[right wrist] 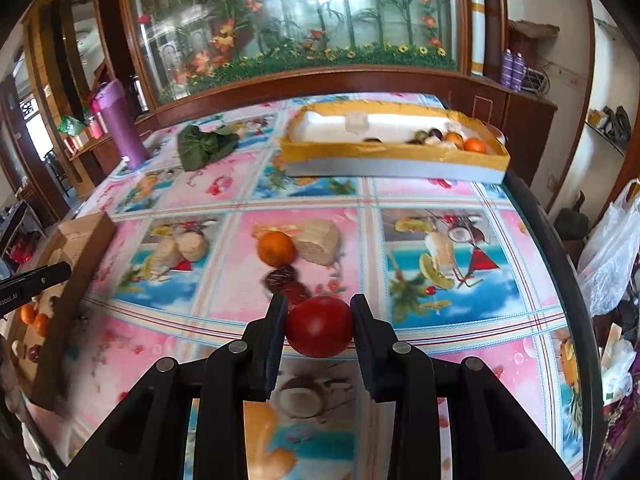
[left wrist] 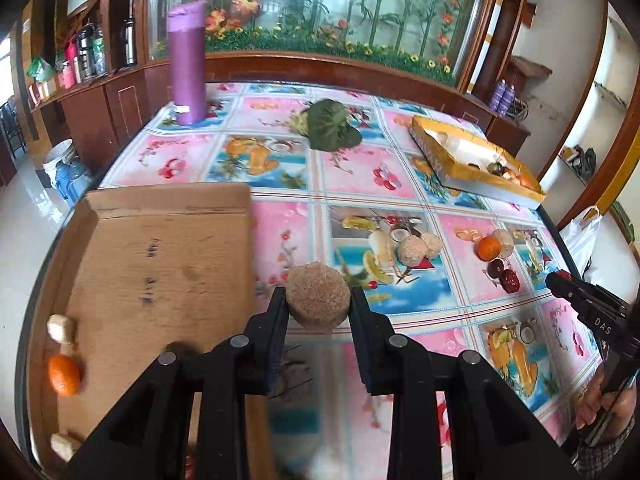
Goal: Organize fruits
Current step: 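Carry the tomato and cake into the cardboard box and release them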
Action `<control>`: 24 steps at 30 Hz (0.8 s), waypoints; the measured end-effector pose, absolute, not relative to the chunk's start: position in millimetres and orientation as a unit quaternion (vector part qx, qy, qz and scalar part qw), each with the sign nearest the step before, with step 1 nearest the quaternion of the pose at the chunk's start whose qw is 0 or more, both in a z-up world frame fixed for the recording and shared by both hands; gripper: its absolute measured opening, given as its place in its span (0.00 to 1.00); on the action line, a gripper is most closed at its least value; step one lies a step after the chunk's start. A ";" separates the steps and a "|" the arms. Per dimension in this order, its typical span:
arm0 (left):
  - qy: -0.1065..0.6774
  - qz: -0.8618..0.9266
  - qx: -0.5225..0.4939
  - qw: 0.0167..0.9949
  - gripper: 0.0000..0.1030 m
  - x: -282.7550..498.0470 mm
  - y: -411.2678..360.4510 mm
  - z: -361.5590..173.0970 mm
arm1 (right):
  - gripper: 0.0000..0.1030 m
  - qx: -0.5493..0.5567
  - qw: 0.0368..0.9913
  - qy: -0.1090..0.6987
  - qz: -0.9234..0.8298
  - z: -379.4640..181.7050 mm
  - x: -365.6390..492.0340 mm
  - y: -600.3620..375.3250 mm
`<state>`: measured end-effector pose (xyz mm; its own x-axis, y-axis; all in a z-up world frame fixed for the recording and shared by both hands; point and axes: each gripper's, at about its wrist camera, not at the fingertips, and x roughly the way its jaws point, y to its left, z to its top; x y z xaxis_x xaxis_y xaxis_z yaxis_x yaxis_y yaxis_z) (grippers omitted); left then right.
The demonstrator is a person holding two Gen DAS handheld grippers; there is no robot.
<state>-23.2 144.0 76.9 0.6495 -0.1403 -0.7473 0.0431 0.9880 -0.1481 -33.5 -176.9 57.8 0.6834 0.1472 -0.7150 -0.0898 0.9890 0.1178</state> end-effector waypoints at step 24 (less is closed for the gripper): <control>0.497 0.091 -0.103 0.857 0.29 5.4 318.5 30.2 | 0.35 -0.081 0.833 0.452 0.308 40.2 2.6 153.4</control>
